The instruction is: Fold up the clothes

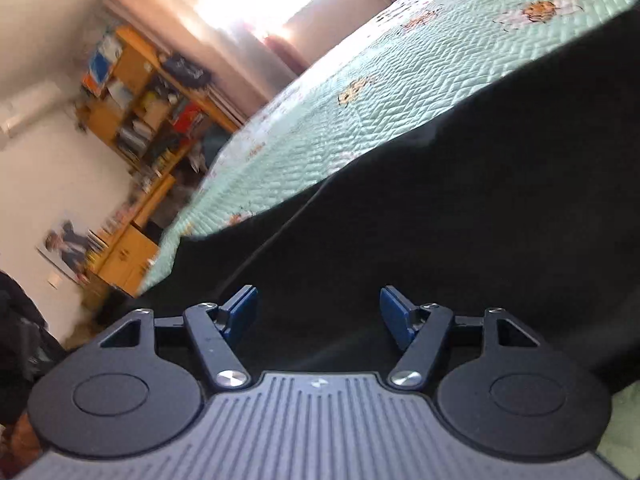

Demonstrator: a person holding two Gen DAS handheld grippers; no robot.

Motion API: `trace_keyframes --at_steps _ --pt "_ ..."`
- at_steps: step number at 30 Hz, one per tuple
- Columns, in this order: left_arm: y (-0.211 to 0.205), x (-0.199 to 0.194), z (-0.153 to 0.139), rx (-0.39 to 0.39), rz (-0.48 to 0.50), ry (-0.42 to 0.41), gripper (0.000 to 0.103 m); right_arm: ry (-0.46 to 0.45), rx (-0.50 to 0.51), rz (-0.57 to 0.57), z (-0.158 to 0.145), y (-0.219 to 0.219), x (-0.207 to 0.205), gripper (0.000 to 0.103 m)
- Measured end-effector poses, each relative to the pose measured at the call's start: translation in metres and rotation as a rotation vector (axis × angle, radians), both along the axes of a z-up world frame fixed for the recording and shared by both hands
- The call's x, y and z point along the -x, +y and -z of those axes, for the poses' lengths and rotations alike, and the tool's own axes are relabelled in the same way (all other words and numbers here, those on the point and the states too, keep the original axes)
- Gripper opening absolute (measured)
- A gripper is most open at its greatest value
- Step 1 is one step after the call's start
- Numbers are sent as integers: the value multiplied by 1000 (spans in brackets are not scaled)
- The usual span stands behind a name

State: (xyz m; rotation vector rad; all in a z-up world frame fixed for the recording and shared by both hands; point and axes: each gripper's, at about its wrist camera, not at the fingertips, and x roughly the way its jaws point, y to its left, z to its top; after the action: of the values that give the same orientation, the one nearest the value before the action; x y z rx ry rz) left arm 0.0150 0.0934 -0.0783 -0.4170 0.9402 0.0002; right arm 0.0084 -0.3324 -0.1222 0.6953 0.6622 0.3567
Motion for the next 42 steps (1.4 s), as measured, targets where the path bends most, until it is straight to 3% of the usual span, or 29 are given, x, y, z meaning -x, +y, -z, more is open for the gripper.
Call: trace_keyframes --at_steps 7,13,17,19,21,26,30,33,35,37,38,42 --pt "-20 3 -14 -46 27 -6 101 -42 107 78 -23 -3 8 71" --pt "-76 -7 -33 -60 239 -81 101 -92 138 -26 -33 29 3 73" --pt "-83 -18 -4 -28 235 20 101 -42 98 -82 -15 33 -6 73" --pt "-80 -18 10 -21 233 13 102 0 97 -51 -2 22 -6 70" --pt "-81 -18 10 -34 248 9 102 -23 52 -57 3 9 0 68" --pt "-70 -24 12 28 215 17 102 -19 113 15 -13 -5 4 67" --pt "-67 -26 14 25 224 9 102 -77 162 63 -28 -21 1 69" --pt "-67 -28 15 19 220 11 102 -39 196 100 -14 -43 -13 69" --pt "-72 -23 13 13 222 10 102 -32 245 110 8 -58 -17 40" --pt "-75 -19 13 10 229 7 102 -14 155 151 14 -78 -11 24" --pt "-76 -19 13 10 229 8 102 -3 126 168 14 -86 -9 23" --pt "-81 -20 13 5 229 13 102 -5 204 253 -2 -97 -1 27"
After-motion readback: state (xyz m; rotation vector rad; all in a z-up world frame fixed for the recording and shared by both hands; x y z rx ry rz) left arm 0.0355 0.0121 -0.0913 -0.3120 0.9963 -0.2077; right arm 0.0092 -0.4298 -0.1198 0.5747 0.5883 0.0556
